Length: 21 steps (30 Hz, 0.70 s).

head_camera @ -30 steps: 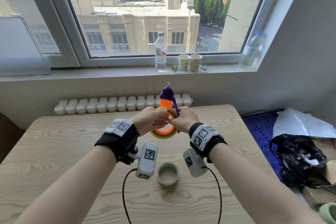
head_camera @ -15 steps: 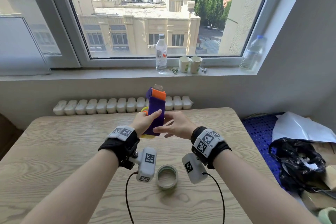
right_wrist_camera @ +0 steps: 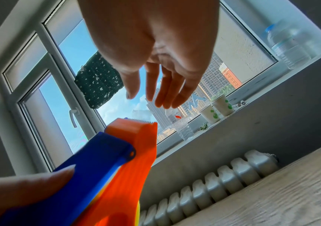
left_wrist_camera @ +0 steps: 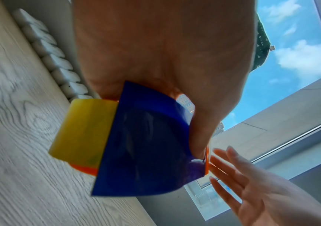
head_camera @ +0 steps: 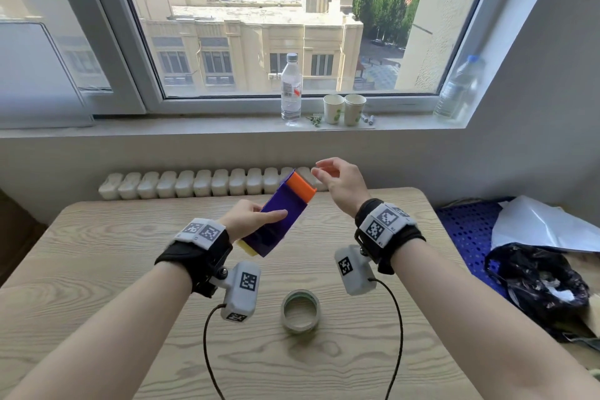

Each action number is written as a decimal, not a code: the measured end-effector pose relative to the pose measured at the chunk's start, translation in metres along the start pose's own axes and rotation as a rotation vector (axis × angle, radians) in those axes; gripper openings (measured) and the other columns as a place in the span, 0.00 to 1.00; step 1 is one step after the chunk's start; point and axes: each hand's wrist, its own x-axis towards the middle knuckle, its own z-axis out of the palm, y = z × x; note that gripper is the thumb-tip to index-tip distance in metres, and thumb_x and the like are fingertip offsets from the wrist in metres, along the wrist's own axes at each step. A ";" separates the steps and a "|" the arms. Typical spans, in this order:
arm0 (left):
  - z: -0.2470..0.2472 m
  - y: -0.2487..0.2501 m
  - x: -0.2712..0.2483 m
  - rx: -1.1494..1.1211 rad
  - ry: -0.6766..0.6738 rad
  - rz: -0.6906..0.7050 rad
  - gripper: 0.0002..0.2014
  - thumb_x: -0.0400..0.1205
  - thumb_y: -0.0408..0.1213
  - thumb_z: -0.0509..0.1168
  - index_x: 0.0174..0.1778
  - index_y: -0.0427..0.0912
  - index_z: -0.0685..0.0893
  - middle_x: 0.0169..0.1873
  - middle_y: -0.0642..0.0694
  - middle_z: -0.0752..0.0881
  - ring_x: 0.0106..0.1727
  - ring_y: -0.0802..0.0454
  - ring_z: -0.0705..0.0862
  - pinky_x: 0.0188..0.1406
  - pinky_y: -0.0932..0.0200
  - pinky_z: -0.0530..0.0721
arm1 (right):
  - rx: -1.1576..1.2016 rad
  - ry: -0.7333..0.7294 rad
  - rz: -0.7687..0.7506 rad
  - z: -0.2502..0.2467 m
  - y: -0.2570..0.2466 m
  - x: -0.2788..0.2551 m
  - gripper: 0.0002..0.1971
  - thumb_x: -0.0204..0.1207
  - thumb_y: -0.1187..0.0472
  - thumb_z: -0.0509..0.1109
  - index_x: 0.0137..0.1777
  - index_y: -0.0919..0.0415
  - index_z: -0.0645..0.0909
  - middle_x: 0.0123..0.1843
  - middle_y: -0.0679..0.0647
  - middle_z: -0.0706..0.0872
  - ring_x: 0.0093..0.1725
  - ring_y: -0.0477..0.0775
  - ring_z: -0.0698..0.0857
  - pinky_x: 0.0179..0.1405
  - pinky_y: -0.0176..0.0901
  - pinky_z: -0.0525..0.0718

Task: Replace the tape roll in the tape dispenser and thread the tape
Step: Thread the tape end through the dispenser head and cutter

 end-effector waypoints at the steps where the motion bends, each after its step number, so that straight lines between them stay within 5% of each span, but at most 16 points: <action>1: -0.001 0.000 0.000 0.019 -0.008 -0.008 0.17 0.76 0.46 0.71 0.48 0.32 0.87 0.52 0.29 0.89 0.51 0.36 0.88 0.59 0.43 0.84 | -0.013 -0.033 0.007 0.000 0.000 0.003 0.13 0.75 0.58 0.71 0.55 0.65 0.83 0.53 0.61 0.88 0.51 0.53 0.84 0.56 0.42 0.81; 11: -0.010 0.001 0.002 0.154 -0.072 -0.021 0.31 0.63 0.54 0.73 0.53 0.32 0.87 0.49 0.33 0.91 0.54 0.36 0.89 0.62 0.40 0.84 | -0.067 -0.114 0.037 0.000 0.006 0.010 0.05 0.74 0.66 0.72 0.45 0.68 0.86 0.35 0.53 0.85 0.40 0.52 0.82 0.55 0.55 0.84; 21: -0.010 0.009 0.015 0.217 -0.007 -0.024 0.23 0.74 0.48 0.72 0.52 0.29 0.86 0.46 0.33 0.91 0.46 0.39 0.90 0.51 0.48 0.86 | -0.204 -0.051 -0.092 0.007 0.009 0.004 0.04 0.76 0.66 0.69 0.43 0.63 0.86 0.44 0.57 0.87 0.46 0.55 0.84 0.53 0.48 0.83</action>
